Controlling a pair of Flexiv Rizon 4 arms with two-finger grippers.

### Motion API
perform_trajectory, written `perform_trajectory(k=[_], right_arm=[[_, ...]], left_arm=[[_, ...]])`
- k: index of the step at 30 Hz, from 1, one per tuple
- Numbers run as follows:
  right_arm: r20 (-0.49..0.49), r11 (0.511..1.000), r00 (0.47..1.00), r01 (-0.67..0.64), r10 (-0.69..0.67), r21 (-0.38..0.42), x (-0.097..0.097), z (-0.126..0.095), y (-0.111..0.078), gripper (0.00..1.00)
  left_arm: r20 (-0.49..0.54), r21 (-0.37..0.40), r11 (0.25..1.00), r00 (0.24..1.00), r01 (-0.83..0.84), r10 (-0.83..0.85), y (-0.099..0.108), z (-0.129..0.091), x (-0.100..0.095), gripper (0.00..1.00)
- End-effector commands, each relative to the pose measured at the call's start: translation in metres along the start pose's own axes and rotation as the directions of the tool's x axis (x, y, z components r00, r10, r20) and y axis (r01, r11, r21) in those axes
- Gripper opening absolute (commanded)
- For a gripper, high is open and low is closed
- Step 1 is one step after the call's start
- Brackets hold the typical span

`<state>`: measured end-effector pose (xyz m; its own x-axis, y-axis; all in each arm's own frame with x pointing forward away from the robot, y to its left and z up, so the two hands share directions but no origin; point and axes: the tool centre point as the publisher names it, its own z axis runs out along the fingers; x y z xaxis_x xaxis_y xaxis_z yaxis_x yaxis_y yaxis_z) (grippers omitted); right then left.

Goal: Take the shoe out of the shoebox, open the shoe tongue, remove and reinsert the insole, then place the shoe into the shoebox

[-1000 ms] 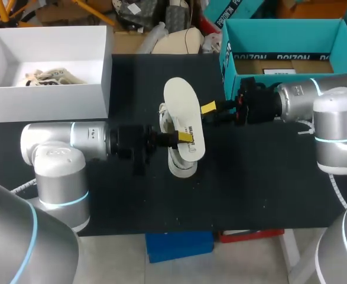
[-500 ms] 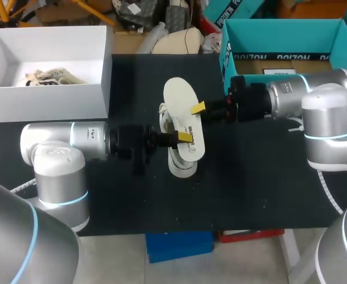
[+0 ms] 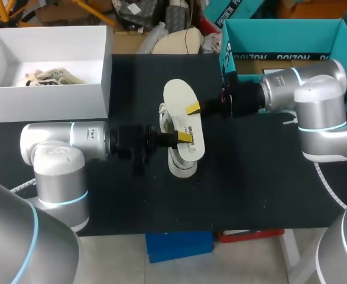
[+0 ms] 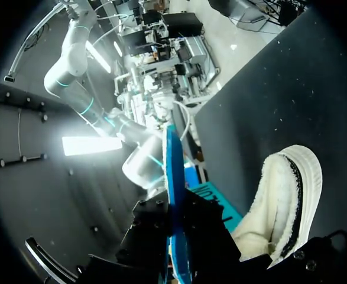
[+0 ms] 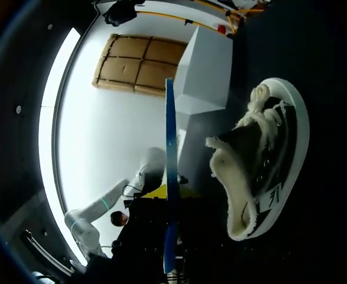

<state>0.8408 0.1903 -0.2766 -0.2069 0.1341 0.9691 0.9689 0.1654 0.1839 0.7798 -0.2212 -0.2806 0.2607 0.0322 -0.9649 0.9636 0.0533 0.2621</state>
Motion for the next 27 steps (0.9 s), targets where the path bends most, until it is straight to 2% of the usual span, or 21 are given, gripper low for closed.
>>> perform_trajectory(k=[1,5,6,7,9,11,12,13,16,17,18,19,20,24,27], right_arm=[[0.000,1.000,1.000,-0.002,0.002,0.006,-0.001,0.000,0.003,0.00],[0.000,1.000,1.000,-0.002,0.002,0.006,-0.001,0.000,0.003,0.00],[0.000,1.000,1.000,-0.002,0.002,0.006,-0.001,0.000,0.003,0.00],[0.000,1.000,1.000,-0.002,0.002,0.006,-0.001,0.000,0.003,0.00],[0.000,1.000,1.000,-0.002,0.002,0.006,-0.001,0.000,0.003,0.00],[0.000,1.000,1.000,-0.002,0.002,0.006,-0.001,0.000,0.003,0.00],[0.000,1.000,1.000,-0.002,0.002,0.006,-0.001,0.000,0.003,0.00],[0.000,1.000,1.000,-0.002,0.002,0.006,-0.001,0.000,0.003,0.00],[0.000,1.000,1.000,-0.002,0.002,0.006,-0.001,0.000,0.003,0.00],[0.000,1.000,1.000,-0.002,0.002,0.006,-0.001,0.000,0.003,0.00],[0.000,1.000,1.000,-0.002,0.002,0.006,-0.001,0.000,0.003,0.00],[0.000,1.000,1.000,-0.002,0.002,0.006,-0.001,0.000,0.003,0.00],[0.000,1.000,1.000,-0.002,0.002,0.006,-0.001,0.000,0.003,0.00],[0.000,1.000,1.000,-0.002,0.002,0.006,-0.001,0.000,0.003,0.00],[0.000,1.000,1.000,-0.002,0.002,0.006,-0.001,0.000,0.003,0.00]], left_arm=[[-0.004,-0.003,1.000,1.000,-0.003,0.003,-0.001,0.002,0.000,0.00],[-0.004,-0.003,1.000,1.000,-0.003,0.003,-0.001,0.002,0.000,0.00],[-0.045,-0.004,1.000,0.999,-0.021,0.021,-0.001,0.002,-0.002,0.07],[-0.075,-0.010,0.999,0.997,-0.035,0.034,-0.001,0.000,-0.004,1.00],[-0.182,0.001,0.994,0.977,-0.114,0.112,-0.002,-0.005,-0.010,1.00],[-0.367,0.026,0.978,0.908,-0.205,0.200,-0.002,-0.018,-0.015,1.00],[-0.413,0.043,0.974,0.884,-0.222,0.220,-0.002,-0.022,-0.016,1.00],[-0.498,0.079,0.964,0.828,-0.252,0.257,-0.003,-0.030,-0.020,1.00],[-0.658,0.184,0.932,0.665,-0.312,0.352,-0.008,-0.042,-0.029,1.00],[-0.759,0.267,0.896,0.495,-0.356,0.423,-0.010,-0.047,-0.031,1.00],[-0.815,0.319,0.872,0.361,-0.371,0.453,-0.011,-0.049,-0.032,1.00],[-0.841,0.371,0.848,0.251,-0.377,0.480,-0.012,-0.050,-0.035,1.00],[-0.849,0.393,0.835,0.197,-0.384,0.490,-0.014,-0.050,-0.037,1.00],[-0.842,0.449,0.794,0.101,-0.410,0.529,-0.022,-0.041,-0.048,1.00],[-0.844,0.476,0.780,0.037,-0.405,0.534,-0.022,-0.041,-0.048,1.00]])
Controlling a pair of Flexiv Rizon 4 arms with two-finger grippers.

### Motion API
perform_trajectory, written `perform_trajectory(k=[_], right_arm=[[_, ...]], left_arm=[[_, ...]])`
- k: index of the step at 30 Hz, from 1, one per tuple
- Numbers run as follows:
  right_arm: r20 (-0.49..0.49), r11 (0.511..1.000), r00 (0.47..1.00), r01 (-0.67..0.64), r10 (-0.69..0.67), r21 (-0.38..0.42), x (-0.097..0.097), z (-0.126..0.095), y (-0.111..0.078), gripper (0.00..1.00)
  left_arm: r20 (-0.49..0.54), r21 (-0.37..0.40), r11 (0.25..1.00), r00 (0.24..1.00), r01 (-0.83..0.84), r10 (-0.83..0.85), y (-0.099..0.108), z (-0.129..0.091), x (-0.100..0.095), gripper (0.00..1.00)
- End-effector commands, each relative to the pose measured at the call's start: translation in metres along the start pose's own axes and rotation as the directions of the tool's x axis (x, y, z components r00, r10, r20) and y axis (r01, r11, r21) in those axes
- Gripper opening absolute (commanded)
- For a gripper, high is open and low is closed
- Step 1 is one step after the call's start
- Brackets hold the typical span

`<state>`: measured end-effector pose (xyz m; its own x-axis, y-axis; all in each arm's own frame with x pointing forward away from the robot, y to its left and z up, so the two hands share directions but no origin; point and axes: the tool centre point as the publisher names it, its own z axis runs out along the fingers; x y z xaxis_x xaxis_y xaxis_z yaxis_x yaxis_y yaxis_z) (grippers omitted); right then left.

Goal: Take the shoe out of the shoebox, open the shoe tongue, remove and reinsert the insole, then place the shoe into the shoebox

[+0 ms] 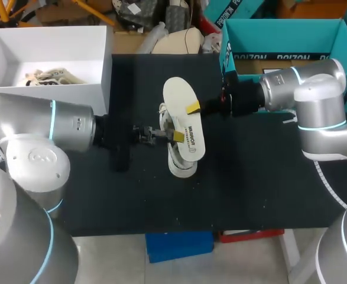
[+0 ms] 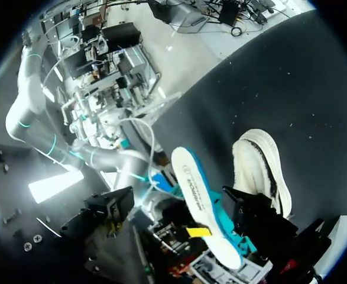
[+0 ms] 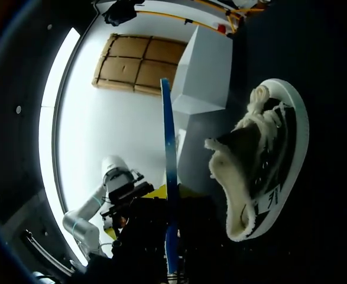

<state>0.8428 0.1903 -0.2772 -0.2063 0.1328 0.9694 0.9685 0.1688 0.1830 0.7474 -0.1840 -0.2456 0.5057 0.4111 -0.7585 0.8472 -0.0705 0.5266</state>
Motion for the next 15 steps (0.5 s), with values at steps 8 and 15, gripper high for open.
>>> perform_trajectory(k=[8,15], right_arm=[[0.001,1.000,1.000,-0.001,0.001,0.003,-0.0002,0.0003,0.0008,0.00],[0.001,1.000,1.000,-0.001,0.001,0.003,-0.0002,0.0003,0.0008,0.00]], left_arm=[[-0.799,0.329,0.897,0.420,-0.296,0.431,0.0005,-0.0036,-0.0063,1.00],[-0.818,0.330,0.915,0.413,-0.231,0.399,0.0046,0.0010,-0.0059,1.00]])
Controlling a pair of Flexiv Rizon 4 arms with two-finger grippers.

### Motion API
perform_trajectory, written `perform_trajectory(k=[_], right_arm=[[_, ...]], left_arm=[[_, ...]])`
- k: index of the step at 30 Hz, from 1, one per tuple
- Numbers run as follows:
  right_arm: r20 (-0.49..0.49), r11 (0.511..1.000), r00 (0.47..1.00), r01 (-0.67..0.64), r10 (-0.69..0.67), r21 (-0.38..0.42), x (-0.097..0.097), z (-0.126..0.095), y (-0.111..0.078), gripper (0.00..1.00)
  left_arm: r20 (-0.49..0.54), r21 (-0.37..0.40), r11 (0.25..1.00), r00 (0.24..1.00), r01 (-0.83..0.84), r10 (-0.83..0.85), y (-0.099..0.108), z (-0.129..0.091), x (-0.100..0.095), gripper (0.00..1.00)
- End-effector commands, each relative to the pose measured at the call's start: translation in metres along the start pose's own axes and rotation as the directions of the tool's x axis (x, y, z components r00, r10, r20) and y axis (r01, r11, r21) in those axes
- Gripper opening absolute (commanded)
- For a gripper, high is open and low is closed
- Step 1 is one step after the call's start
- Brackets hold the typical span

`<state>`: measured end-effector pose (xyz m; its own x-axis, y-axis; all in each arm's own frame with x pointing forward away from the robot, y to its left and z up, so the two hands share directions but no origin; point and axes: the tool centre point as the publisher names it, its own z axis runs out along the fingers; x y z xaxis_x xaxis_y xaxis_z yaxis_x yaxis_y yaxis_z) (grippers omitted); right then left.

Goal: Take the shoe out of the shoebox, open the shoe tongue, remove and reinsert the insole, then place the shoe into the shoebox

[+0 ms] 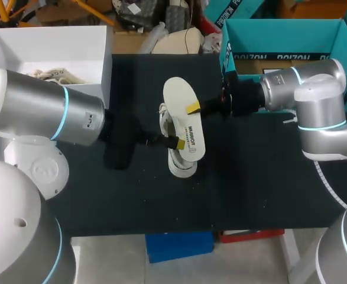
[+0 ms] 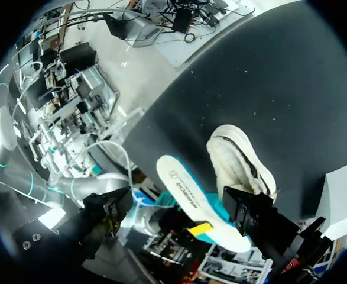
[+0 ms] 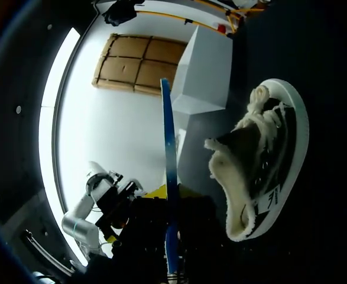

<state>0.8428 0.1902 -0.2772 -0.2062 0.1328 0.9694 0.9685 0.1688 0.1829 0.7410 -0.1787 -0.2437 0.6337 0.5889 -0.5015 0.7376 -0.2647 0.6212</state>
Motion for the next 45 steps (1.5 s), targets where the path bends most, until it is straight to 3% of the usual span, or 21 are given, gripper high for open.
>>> perform_trajectory(k=[1,5,11,28,32,36,45], right_arm=[[0.001,1.000,1.000,-0.001,0.001,0.003,0.000,0.000,0.001,0.00],[0.001,1.000,1.000,-0.001,0.001,0.003,0.000,0.000,0.001,0.00],[0.001,1.000,1.000,-0.001,0.001,0.003,0.000,0.000,0.001,0.00],[0.001,1.000,1.000,-0.001,0.001,0.003,0.000,0.000,0.001,0.00],[0.001,1.000,1.000,-0.001,0.001,0.003,0.000,0.000,0.001,0.00],[0.001,1.000,1.000,-0.001,0.001,0.003,0.000,0.000,0.001,0.00],[0.001,1.000,1.000,-0.001,0.001,0.003,0.000,0.000,0.001,0.00]], left_arm=[[-0.706,0.233,0.972,0.682,-0.032,0.191,0.013,0.009,-0.004,1.00],[-0.744,0.272,0.947,0.662,0.170,0.095,0.023,0.016,-0.006,1.00],[-0.774,0.254,0.905,0.633,0.340,-0.021,0.027,0.015,-0.007,1.00],[-0.782,0.250,0.910,0.623,0.332,-0.012,0.028,0.011,-0.012,1.00],[-0.719,0.238,0.843,0.671,0.483,-0.181,0.035,0.012,-0.017,1.00],[-0.684,0.178,0.806,0.660,0.564,-0.311,0.040,0.013,-0.019,1.00],[-0.675,0.148,0.761,0.627,0.631,-0.389,0.035,0.023,-0.017,1.00]])
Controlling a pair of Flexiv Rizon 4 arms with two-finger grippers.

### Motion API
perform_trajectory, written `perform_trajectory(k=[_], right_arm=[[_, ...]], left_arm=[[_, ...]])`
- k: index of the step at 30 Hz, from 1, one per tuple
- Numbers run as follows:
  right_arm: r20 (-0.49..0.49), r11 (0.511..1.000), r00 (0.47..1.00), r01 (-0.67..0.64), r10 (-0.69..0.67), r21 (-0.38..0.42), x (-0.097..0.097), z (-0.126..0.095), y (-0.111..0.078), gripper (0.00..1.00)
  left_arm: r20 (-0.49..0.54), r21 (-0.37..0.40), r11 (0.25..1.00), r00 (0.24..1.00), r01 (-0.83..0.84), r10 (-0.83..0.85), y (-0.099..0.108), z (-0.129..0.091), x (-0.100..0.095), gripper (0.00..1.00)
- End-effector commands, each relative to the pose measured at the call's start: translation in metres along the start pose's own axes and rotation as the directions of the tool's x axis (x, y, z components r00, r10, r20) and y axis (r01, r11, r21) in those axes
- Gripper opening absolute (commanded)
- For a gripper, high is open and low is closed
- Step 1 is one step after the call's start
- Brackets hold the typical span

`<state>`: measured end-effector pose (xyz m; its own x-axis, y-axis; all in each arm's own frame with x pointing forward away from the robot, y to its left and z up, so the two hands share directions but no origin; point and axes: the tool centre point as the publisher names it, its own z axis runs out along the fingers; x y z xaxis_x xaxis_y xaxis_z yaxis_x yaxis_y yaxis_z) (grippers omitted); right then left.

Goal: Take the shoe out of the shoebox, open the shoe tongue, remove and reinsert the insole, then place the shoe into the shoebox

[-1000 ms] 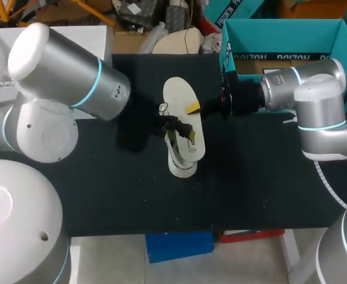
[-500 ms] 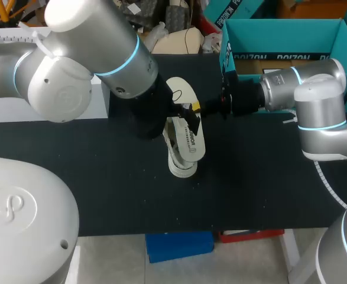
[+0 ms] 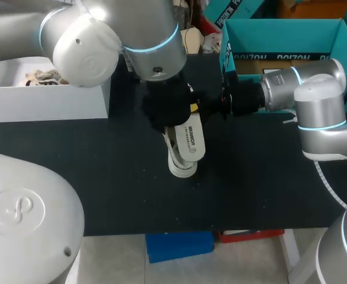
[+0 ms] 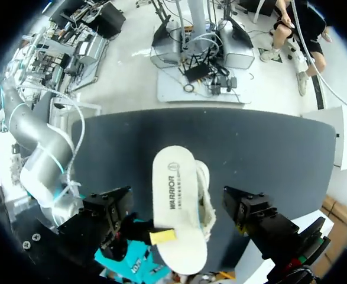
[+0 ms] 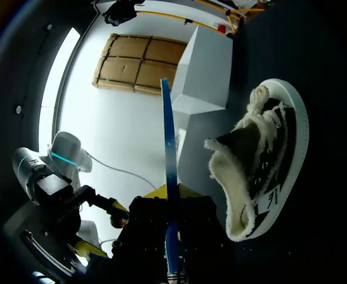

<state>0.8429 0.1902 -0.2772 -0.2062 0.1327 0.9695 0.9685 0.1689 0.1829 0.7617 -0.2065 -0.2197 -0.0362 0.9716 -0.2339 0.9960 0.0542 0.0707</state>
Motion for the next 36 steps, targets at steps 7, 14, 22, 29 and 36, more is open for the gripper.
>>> perform_trajectory(k=[7,14,22,29,36], right_arm=[[0.001,1.000,1.000,-0.001,0.001,0.003,0.000,0.000,0.001,0.00],[0.001,1.000,1.000,-0.001,0.001,0.003,0.000,0.000,0.001,0.00],[0.001,1.000,1.000,-0.001,0.001,0.003,0.000,0.000,0.001,0.00],[0.001,1.000,1.000,-0.001,0.001,0.003,0.000,0.000,0.001,0.00],[0.001,1.000,1.000,-0.001,0.001,0.003,0.000,0.000,0.001,0.00]], left_arm=[[-0.088,0.017,1.000,0.996,0.018,-0.017,-0.003,0.022,-0.009,1.00],[-0.099,0.010,0.999,0.995,0.033,-0.032,0.008,0.030,-0.012,1.00],[-0.095,-0.017,0.999,0.995,0.034,-0.035,0.043,0.021,-0.015,1.00],[-0.094,-0.022,0.999,0.995,0.042,-0.044,0.081,0.019,-0.010,1.00],[-0.089,-0.039,0.998,0.994,0.054,-0.058,0.126,0.019,-0.004,1.00]])
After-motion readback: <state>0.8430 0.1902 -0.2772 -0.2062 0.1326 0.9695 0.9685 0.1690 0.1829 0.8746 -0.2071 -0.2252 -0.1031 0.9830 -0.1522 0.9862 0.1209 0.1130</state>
